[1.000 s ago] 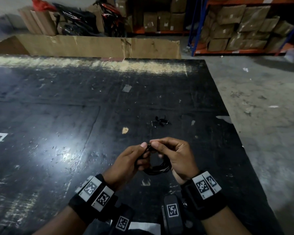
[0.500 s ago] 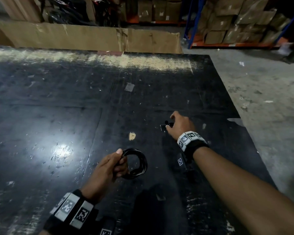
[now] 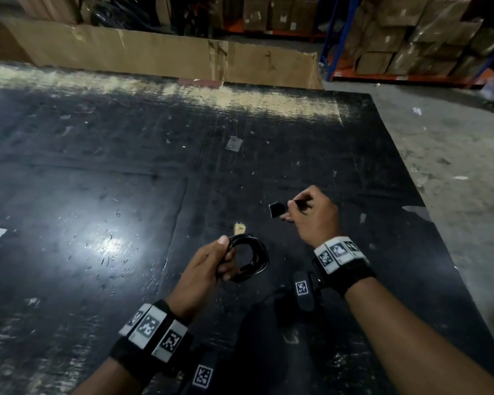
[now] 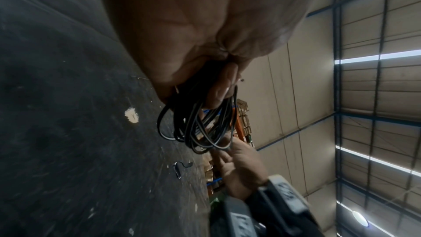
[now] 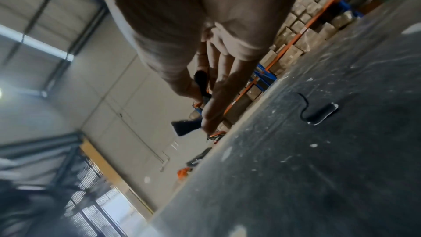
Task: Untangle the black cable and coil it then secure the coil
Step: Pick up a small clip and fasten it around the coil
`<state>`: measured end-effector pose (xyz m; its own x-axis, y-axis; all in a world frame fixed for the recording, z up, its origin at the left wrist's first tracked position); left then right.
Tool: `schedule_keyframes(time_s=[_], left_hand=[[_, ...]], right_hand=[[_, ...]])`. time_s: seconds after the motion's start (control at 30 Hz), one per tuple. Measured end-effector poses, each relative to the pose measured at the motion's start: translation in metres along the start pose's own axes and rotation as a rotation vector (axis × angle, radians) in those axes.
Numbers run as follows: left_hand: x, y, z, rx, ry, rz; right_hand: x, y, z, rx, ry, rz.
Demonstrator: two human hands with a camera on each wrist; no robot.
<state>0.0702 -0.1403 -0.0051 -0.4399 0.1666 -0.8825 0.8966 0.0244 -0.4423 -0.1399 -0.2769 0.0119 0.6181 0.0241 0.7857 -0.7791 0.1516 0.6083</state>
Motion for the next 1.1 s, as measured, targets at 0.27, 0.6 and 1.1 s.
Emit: schedule_keyframes(time_s=[0.27, 0.6, 1.1], left_hand=[[-0.019, -0.013, 0.007, -0.059, -0.194, 0.166], [-0.055, -0.072, -0.027, -0.076, -0.615, 0.804], [-0.049, -0.104, -0.042, 0.089, -0.748, 1.019]], right_hand=[[0.049, 0.055, -0.082, 0.051, 0.007, 0.451], [0.029, 0.016, -0.129, 0.040, -0.383, 0.669], [0.035, -0.008, -0.139, 0.227, -0.566, 1.254]])
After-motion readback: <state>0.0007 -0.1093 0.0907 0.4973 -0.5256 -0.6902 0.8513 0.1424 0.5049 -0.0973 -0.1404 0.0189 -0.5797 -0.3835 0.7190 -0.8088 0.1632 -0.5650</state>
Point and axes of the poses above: each hand's wrist, its own z-axis towards the middle knuckle, its own y-axis out of the back of the hand, x = y × z, the point moved 8 cm from there along z, towards the middle knuckle, and after that the axes turned 10 degrees about -z, right-handed, at the moved point
